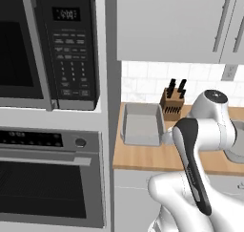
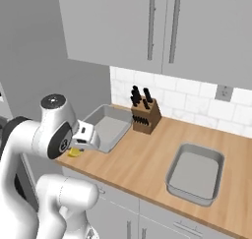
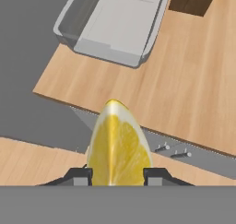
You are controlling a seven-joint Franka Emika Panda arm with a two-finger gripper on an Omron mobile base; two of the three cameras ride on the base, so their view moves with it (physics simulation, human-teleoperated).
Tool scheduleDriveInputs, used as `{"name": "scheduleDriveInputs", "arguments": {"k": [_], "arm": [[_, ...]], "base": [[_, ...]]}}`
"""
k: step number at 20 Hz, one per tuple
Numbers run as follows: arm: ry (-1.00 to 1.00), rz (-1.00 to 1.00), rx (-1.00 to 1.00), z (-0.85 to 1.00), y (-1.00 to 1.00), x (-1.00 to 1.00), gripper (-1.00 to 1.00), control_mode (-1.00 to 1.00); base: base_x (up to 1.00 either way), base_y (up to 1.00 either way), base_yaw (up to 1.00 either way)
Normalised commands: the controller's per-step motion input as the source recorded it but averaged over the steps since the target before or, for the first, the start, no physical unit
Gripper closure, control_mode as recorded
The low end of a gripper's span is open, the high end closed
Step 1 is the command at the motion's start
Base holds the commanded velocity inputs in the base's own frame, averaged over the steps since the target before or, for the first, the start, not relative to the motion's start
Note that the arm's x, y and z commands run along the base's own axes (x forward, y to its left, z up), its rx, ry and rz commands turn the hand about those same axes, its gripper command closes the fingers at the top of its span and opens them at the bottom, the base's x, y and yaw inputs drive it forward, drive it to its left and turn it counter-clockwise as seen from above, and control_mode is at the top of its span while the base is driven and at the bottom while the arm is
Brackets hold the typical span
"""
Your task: Place one lemon wedge and one fish in each tupperware on the nearby counter, to pack two identical lunches.
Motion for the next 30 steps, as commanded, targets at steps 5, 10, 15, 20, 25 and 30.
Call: {"name": "scheduleDriveInputs", "arguments": {"k": [5,10,15,20,25,30], "arm": [[-0.04,0.09,0.00,-0.08,0.00,0.99,1.00,-1.00],[-0.02,0.11,0.00,-0.16,0.00,1.00,1.00,-1.00],[0.03,0.07,0.00,-0.04,-0.06,1.00,1.00,-1.00],[0.17,0.02,0.00,-0.15,0.05,1.00,1.00,-1.00],[0.39,0.00,0.00,-0.30,0.13,0.60,1.00,-1.00],[0.20,0.00,0.00,-0.67,0.04,0.02,1.00,-1.00]], "base": [[0.00,0.00,0.00],[0.00,0.00,0.00],[0.00,0.00,0.00],[0.00,0.00,0.00],[0.00,0.00,0.00],[0.00,0.00,0.00]]}}
